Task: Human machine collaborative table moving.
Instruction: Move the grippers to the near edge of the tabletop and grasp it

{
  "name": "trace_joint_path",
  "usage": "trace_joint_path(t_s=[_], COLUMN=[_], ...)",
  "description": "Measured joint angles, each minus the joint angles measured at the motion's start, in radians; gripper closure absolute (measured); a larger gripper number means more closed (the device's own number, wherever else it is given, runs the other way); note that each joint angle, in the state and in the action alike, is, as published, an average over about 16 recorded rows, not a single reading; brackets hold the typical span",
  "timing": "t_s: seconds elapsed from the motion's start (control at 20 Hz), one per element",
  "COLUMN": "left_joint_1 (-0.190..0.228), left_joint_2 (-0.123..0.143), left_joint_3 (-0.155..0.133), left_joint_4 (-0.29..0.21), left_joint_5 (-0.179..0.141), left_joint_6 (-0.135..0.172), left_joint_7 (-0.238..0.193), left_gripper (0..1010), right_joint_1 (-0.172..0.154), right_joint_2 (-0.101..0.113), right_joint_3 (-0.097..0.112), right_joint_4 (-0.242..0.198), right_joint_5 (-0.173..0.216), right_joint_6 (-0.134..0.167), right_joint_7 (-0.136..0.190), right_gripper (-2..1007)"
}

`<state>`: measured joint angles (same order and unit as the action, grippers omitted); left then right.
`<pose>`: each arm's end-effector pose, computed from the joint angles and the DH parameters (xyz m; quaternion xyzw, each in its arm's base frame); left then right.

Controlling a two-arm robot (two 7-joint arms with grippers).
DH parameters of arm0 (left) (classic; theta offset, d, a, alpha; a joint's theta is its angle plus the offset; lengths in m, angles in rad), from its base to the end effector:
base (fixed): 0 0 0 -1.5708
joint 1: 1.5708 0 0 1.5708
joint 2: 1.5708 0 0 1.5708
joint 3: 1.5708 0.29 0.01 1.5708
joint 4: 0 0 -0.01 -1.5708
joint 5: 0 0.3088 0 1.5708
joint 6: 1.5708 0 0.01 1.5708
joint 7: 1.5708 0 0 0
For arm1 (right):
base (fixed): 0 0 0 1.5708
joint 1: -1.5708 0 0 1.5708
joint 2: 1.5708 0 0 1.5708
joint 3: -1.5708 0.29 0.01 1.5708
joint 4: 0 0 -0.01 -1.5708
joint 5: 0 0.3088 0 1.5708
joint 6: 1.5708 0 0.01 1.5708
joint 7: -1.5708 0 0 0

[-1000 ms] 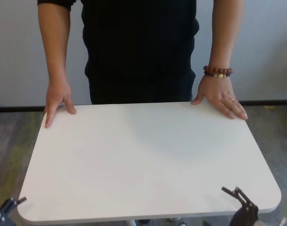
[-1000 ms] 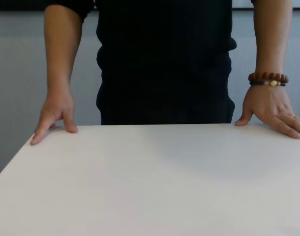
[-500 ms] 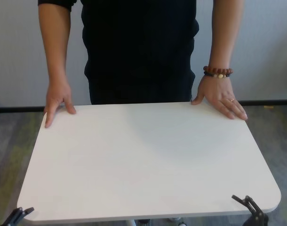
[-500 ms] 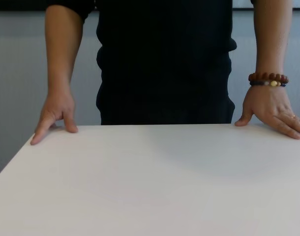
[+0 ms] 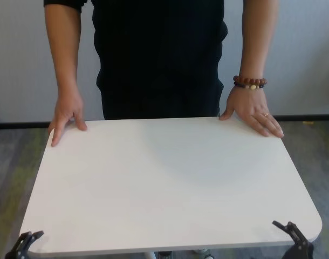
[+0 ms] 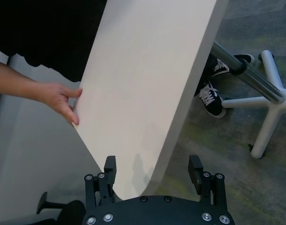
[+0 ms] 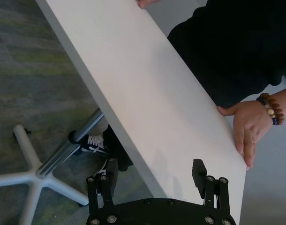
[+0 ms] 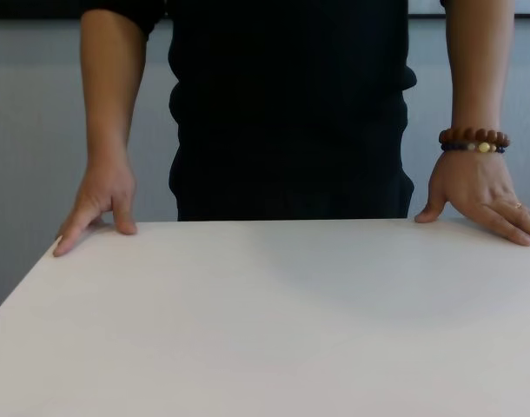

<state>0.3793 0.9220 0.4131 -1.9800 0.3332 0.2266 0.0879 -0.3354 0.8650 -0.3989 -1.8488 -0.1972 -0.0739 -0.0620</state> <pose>0.1863 0.0649 -0.2929 0.4265 -0.2988 0.3968 0.7559 0.2014 -0.0805 -0.3154 -0.3164 -0.2673 -0.4015 0.8168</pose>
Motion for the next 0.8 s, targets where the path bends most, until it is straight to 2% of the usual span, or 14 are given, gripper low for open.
trace_joint_path(t_s=[0.4, 0.8], left_joint_1=[-0.052, -0.089], left_joint_2=[-0.061, -0.102], left_joint_3=[0.046, 0.074], left_joint_4=[0.026, 0.045], left_joint_5=[0.090, 0.139], left_joint_6=[0.032, 0.047], left_joint_7=[-0.017, -0.053], left_gripper=[10, 10], right_joint_1=[0.023, 0.049], right_joint_2=[-0.017, -0.037], right_joint_3=[0.003, 0.002], right_joint_4=[0.002, 0.021], right_joint_5=[-0.055, -0.076], right_joint_6=[0.027, 0.041], right_joint_7=[0.014, 0.050], right_gripper=[4, 4])
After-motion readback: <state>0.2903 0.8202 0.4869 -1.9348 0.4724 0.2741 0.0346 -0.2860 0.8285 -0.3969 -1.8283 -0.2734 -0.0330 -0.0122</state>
